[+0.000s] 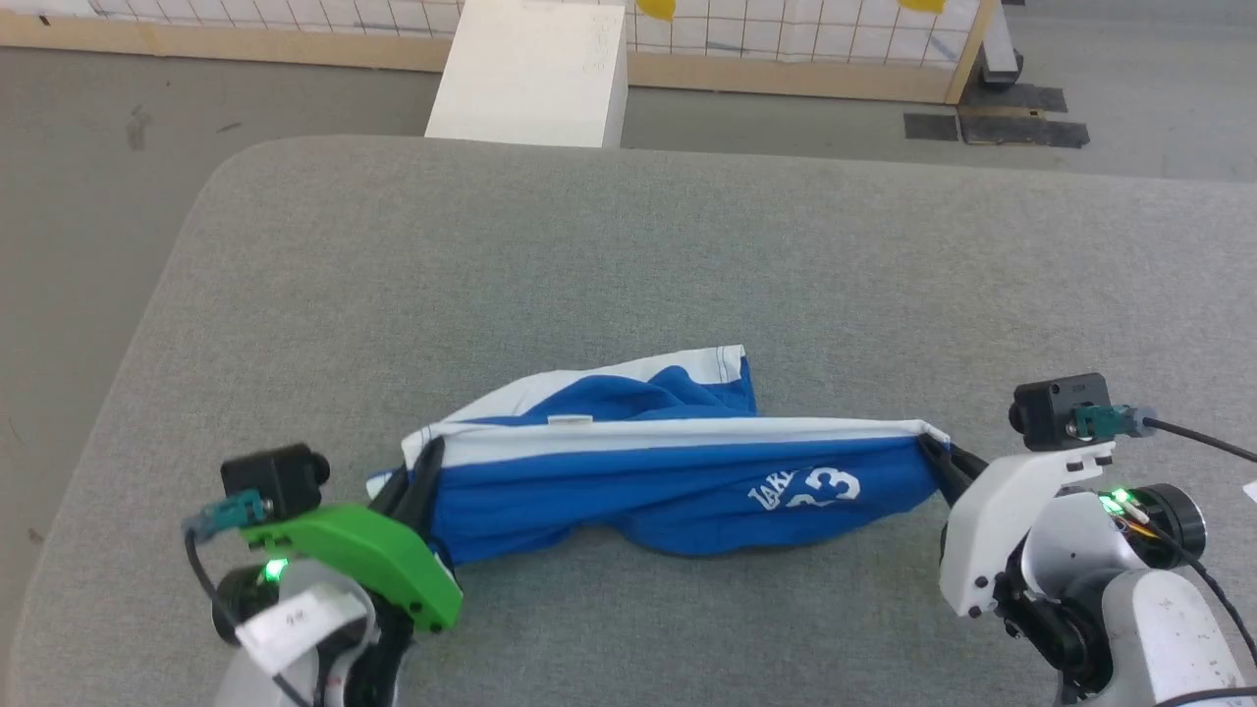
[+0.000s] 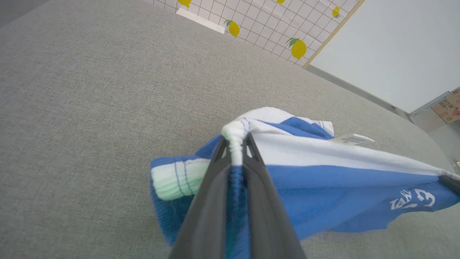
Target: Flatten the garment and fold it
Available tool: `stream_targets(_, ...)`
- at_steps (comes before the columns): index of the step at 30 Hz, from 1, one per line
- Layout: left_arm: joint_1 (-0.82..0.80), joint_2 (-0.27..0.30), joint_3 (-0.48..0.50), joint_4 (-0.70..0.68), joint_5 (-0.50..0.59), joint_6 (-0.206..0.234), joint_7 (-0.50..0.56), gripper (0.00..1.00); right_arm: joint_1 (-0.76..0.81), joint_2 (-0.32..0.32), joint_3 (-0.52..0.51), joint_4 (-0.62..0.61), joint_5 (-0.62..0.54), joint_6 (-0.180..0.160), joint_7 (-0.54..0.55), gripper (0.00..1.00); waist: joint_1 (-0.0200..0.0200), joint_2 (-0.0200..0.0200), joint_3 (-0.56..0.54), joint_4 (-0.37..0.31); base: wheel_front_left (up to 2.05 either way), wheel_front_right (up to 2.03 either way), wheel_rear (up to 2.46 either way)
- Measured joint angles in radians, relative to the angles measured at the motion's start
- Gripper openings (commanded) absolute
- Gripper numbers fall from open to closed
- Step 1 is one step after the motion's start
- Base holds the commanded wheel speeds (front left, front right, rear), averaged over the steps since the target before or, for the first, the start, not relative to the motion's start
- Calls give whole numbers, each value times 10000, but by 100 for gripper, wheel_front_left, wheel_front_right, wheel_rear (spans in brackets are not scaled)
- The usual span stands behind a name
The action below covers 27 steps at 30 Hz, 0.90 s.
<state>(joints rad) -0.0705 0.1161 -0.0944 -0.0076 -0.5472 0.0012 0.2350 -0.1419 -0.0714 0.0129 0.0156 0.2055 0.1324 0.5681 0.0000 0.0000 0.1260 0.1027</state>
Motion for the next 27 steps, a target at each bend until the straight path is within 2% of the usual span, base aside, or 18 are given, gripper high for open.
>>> stream_targets(9, -2018, 316, -150, 2537, 13, -138, 460, 0, -453, -17, 410, 42, -4, 0, 128, 0, 0, 0, 423, 15, 0, 0, 0)
stream_targets(10, -2166, 316, -176, 2842, 4, -138, 573, 4, -490, -17, 466, 54, -4, 0, 127, 0, 0, 0, 473, 11, 0, 0, 0)
stream_targets(12, -2434, 309, -217, 3496, 2, -138, 681, 55, -587, -19, 577, 90, -4, 0, 127, 0, 0, 0, 592, -14, 0, 0, 0)
stream_targets(13, -2535, 309, -219, 3724, 2, -136, 717, 100, -635, -19, 623, 104, -2, 0, 127, 0, 0, 0, 640, -30, 0, 0, 0)
stream_targets(20, -2917, 311, -293, 4397, 44, -167, 351, 100, -757, -117, 700, 211, 0, 0, 111, 0, 0, 0, 898, -100, 0, 0, 0)
stream_targets(27, -2916, 669, -579, 3651, 426, -192, 104, 100, -756, -136, 644, 349, 40, 0, 77, 0, 0, 0, 802, 129, 0, 0, 0)
